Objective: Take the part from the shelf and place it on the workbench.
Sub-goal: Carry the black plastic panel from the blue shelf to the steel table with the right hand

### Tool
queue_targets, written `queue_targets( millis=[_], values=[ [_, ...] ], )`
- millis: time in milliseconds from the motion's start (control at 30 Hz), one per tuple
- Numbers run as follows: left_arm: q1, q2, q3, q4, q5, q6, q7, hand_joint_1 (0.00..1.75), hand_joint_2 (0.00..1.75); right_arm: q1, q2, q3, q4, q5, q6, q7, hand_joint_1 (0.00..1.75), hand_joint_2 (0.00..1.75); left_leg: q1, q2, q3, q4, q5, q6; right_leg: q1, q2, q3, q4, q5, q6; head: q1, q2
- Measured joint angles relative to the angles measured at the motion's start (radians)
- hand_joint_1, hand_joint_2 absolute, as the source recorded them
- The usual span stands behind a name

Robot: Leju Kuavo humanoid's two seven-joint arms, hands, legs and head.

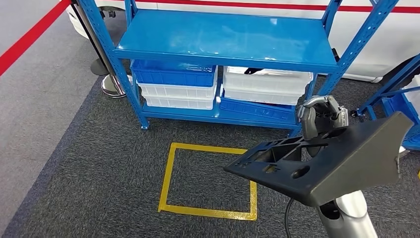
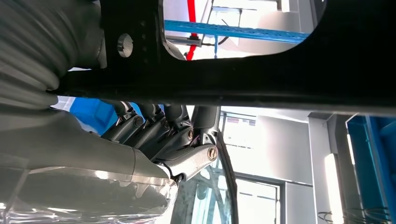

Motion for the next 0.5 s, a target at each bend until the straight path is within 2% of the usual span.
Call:
queue_targets(
  millis=[67,100,133,167,200,267,300,333,367,400,433,467,500],
  values=[
    [0.001,0.0,0.0,0.0,0.001,0.0,-0.001,0.0,0.0,-0.008,0.0,0.0,-0.001,0.002,0.002,0.005,1.75,1.75,-0.001,-0.001,-0.012,0.004,0.015,-0.012,0.007,0.001,0.012,-0.038,-0.01,-0.013,-0.001,0.0],
    [0.002,-0.001,0.0,0.0,0.001,0.0,-0.002,0.0,0.0,-0.01,0.0,0.0,0.0,0.004,0.003,0.007,1.75,1.75,0.0,-0.002,-0.017,0.004,0.02,-0.018,0.005,0.0,0.007,-0.041,-0.003,-0.021,-0.001,0.0],
    [0.004,-0.001,0.0,0.0,0.002,0.0,-0.002,0.0,0.0,-0.011,0.0,0.001,0.001,0.007,0.004,0.008,1.75,1.75,0.001,-0.003,-0.023,0.009,0.011,-0.024,0.003,-0.003,0.0,-0.044,0.006,-0.029,-0.001,0.0],
    [0.005,-0.001,0.0,0.0,0.002,0.0,-0.003,0.0,0.0,-0.011,0.0,0.001,0.002,0.011,0.004,0.007,1.75,1.75,0.002,-0.004,-0.031,0.028,-0.015,-0.03,0.001,-0.006,-0.008,-0.047,0.016,-0.038,-0.003,0.0],
    [0.007,-0.001,0.0,0.0,0.003,0.0,-0.004,0.0,0.0,-0.012,0.0,0.002,0.003,0.014,0.005,0.007,1.75,1.75,0.004,-0.005,-0.043,0.065,-0.056,-0.035,-0.001,-0.008,-0.018,-0.049,0.027,-0.045,-0.005,0.0],
    [0.008,-0.001,0.0,0.0,0.003,0.001,-0.005,0.0,0.0,-0.012,0.0,0.002,0.004,0.018,0.007,0.006,1.75,1.75,0.009,-0.006,-0.066,0.179,-0.151,-0.043,0.001,-0.011,-0.043,-0.048,0.047,-0.052,-0.008,0.0],
    [0.009,-0.001,0.0,0.0,0.003,0.001,-0.005,0.0,0.0,-0.013,0.001,0.003,0.005,0.019,0.008,0.005,1.75,1.75,0.011,-0.006,-0.071,0.232,-0.177,-0.046,0.002,-0.012,-0.057,-0.047,0.058,-0.052,-0.008,0.0],
    [0.008,-0.001,0.0,0.0,0.003,0.001,-0.006,0.0,0.0,-0.013,0.001,0.003,0.006,0.02,0.008,0.005,1.75,1.75,0.013,-0.006,-0.065,0.262,-0.178,-0.048,0.002,-0.013,-0.072,-0.045,0.069,-0.051,-0.008,0.0],
    [0.008,-0.001,0.0,0.0,0.003,0.001,-0.006,0.0,0.0,-0.013,0.001,0.004,0.008,0.02,0.008,0.005,1.75,1.75,0.015,-0.006,-0.045,0.263,-0.157,-0.049,0.002,-0.013,-0.087,-0.044,0.08,-0.049,-0.008,0.0],
    [0.008,-0.001,0.0,0.0,0.003,0.001,-0.007,0.0,0.0,-0.013,0.002,0.004,0.008,0.02,0.008,0.005,1.75,1.75,0.016,-0.006,-0.009,0.232,-0.125,-0.049,0.001,-0.013,-0.103,-0.041,0.091,-0.046,-0.008,0.0],
    [0.007,-0.001,0.0,0.0,0.003,0.001,-0.007,0.0,0.0,-0.014,0.002,0.004,0.009,0.02,0.008,0.005,1.75,1.75,0.017,-0.007,0.04,0.173,-0.103,-0.048,0.001,-0.013,-0.116,-0.039,0.102,-0.043,-0.008,0.0],
    [0.006,0.0,0.0,0.0,0.003,0.001,-0.008,0.0,0.0,-0.015,0.002,0.004,0.009,0.02,0.009,0.004,1.75,1.75,0.016,-0.007,0.094,0.099,-0.098,-0.046,0.001,-0.012,-0.127,-0.037,0.113,-0.038,-0.008,0.0],
    [0.004,0.0,0.0,0.0,0.004,0.001,-0.008,0.0,0.0,-0.016,0.002,0.004,0.009,0.021,0.009,0.004,1.75,1.75,0.014,-0.009,0.138,0.034,-0.105,-0.043,0.0,-0.012,-0.134,-0.038,0.124,-0.032,-0.007,0.0]
  ],
)
